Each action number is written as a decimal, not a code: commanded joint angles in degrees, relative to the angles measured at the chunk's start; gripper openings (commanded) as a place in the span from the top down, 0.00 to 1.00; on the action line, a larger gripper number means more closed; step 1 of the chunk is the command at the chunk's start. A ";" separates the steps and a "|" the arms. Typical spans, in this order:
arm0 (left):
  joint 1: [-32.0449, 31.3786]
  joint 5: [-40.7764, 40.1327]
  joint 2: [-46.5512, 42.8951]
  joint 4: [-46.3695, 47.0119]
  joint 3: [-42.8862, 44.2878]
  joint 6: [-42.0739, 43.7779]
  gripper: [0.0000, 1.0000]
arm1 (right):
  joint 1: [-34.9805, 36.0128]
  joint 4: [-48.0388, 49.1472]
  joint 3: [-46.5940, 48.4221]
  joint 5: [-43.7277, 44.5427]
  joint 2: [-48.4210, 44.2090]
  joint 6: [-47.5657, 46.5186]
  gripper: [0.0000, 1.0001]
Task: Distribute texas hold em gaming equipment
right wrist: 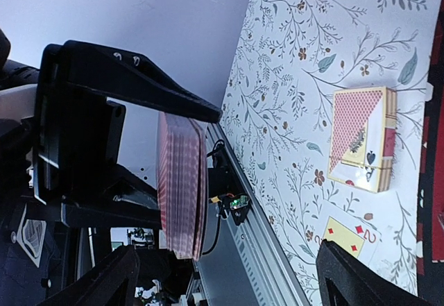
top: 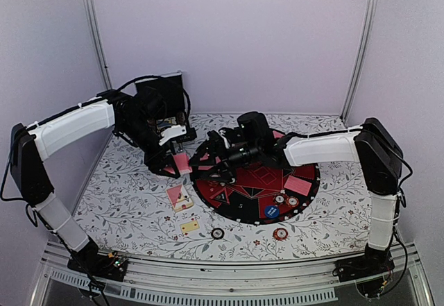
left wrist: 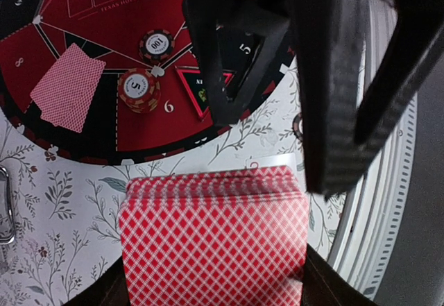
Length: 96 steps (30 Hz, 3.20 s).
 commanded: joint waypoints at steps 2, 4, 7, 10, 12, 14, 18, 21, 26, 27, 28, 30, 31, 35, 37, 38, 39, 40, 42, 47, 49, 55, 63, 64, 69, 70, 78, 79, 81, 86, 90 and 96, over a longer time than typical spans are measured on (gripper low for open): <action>-0.94 1.49 -0.93 -0.31 2.24 -0.52 1.00 | 1.73 3.75 6.54 -2.70 5.04 2.08 0.08; -1.03 1.67 -0.85 -0.50 2.48 -0.51 1.00 | 1.92 4.16 7.98 -2.88 6.43 2.59 0.07; -1.12 1.71 -0.90 -0.58 2.60 -0.43 1.00 | 2.03 5.44 9.06 -3.26 8.22 3.56 0.07; -1.14 1.53 -0.89 -0.76 2.62 -0.43 0.99 | 2.12 6.87 9.96 -3.49 9.49 4.67 0.07; -1.21 1.48 -0.90 -0.78 2.62 -0.46 1.00 | 2.29 7.05 11.07 -3.79 10.42 5.05 0.07; -1.21 1.41 -0.82 -0.86 2.49 -0.45 1.00 | 2.60 7.25 12.43 -4.21 11.47 5.31 0.06; -1.21 1.35 -0.73 -0.87 2.27 -0.42 1.00 | 3.39 7.02 16.10 -5.61 14.06 5.91 0.05; -1.21 1.27 -0.72 -0.87 2.44 -0.42 1.00 | 3.87 6.97 18.18 -6.02 16.13 6.43 0.04; -1.21 1.18 -0.73 -1.04 2.79 -0.42 1.00 | 4.03 7.06 19.97 -6.44 18.43 7.44 0.07; -1.21 1.17 -0.79 -1.12 2.80 -0.42 1.00 | 4.03 7.06 19.99 -6.48 18.66 7.52 0.09; -1.21 1.18 -0.81 -1.13 2.80 -0.42 1.00 | 3.98 7.06 20.04 -6.57 18.94 7.62 0.11; -1.25 1.22 -0.90 -1.13 2.78 -0.42 1.00 | 3.90 7.02 19.88 -6.74 19.33 7.72 0.14; -1.24 1.21 -0.89 -1.13 2.72 -0.42 1.00 | 3.72 7.05 19.43 -6.75 19.50 7.85 0.15; -1.26 1.27 -1.14 -1.13 2.71 -0.35 1.00 | 2.43 7.44 16.61 -6.34 18.69 7.94 0.18; -1.21 1.22 -1.24 -1.20 2.58 -0.29 1.00 | 1.53 7.84 14.81 -5.93 17.49 7.75 0.20; -1.21 1.25 -1.25 -1.21 2.54 -0.25 1.00 | 1.08 8.11 13.85 -5.78 16.80 7.73 0.22; -1.25 1.22 -1.25 -1.22 2.46 -0.26 1.00 | 0.61 8.45 13.06 -5.67 16.28 7.72 0.24; -1.26 1.25 -1.33 -1.18 2.38 -0.25 1.00 | 0.24 8.65 12.34 -5.53 15.44 7.72 0.25; -1.26 1.20 -1.25 -1.15 2.32 -0.16 1.00 | -0.32 8.94 11.32 -5.53 14.40 7.68 0.29; -1.21 1.25 -1.17 -1.13 2.34 -0.16 1.00 | -1.21 9.17 9.52 -5.70 12.32 7.48 0.39; -1.21 1.28 -1.22 -1.11 2.28 -0.18 1.00 | -1.49 9.16 8.93 -5.75 11.71 7.41 0.43; -1.21 1.08 -1.30 -0.88 1.60 -0.16 1.00 | -2.22 9.08 7.39 -5.93 9.84 7.03 0.59; -1.21 0.97 -1.34 -0.64 1.22 -0.07 1.00 | -3.33 8.60 5.67 -5.80 6.81 6.53 0.77; -1.21 0.99 -1.44 -0.61 1.17 -0.07 1.00 | -3.47 8.51 5.45 -5.74 6.31 6.50 0.79; -1.22 0.79 -1.55 -0.44 0.62 0.01 1.00 | -4.08 8.11 3.90 -5.61 4.01 6.54 0.89; -1.21 0.71 -1.56 -0.34 0.48 -0.01 1.00 | -4.24 8.11 3.55 -5.53 3.59 6.57 0.91; -1.21 0.67 -1.62 -0.33 0.46 0.02 1.00 | -7.10 8.11 -2.60 -4.79 -2.79 6.57 0.96; -1.21 0.70 -1.65 -0.34 0.43 0.02 1.00 | -7.76 8.11 -4.02 -4.74 -3.91 6.41 0.97; -1.21 0.78 -1.67 -0.34 0.43 0.02 1.00 | -9.45 8.11 -7.16 -4.50 -6.32 6.25 0.98; -1.21 0.97 -1.56 -0.37 0.42 0.01 1.00 | -13.99 8.20 -16.93 -4.03 -12.42 5.33 1.00; -1.21 0.87 -1.61 -0.43 0.51 0.02 1.00 | -18.67 7.21 -24.95 -3.01 -17.90 4.14 1.00; -1.22 0.74 -1.54 -0.45 0.43 0.02 1.00 | -27.51 0.43 -35.23 0.44 -26.83 -0.91 1.00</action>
